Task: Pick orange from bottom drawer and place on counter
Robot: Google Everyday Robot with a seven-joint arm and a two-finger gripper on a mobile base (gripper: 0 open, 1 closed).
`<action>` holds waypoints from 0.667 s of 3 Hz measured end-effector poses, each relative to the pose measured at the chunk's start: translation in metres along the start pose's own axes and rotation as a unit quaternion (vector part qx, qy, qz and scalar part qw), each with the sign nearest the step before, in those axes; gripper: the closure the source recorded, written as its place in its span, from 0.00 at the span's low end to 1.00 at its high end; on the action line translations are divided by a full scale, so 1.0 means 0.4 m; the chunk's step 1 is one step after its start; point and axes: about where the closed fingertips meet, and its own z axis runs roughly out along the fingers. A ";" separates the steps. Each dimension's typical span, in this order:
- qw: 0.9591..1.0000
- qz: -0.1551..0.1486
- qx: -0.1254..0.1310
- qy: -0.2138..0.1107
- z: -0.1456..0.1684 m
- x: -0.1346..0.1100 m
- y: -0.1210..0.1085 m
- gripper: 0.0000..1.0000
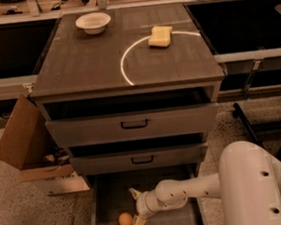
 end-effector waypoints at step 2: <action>0.999 -0.035 -0.016 -0.010 0.131 0.032 -0.028 0.00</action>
Offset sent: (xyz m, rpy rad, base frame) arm 0.0271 0.0415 -0.0744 0.0242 -0.0477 0.1087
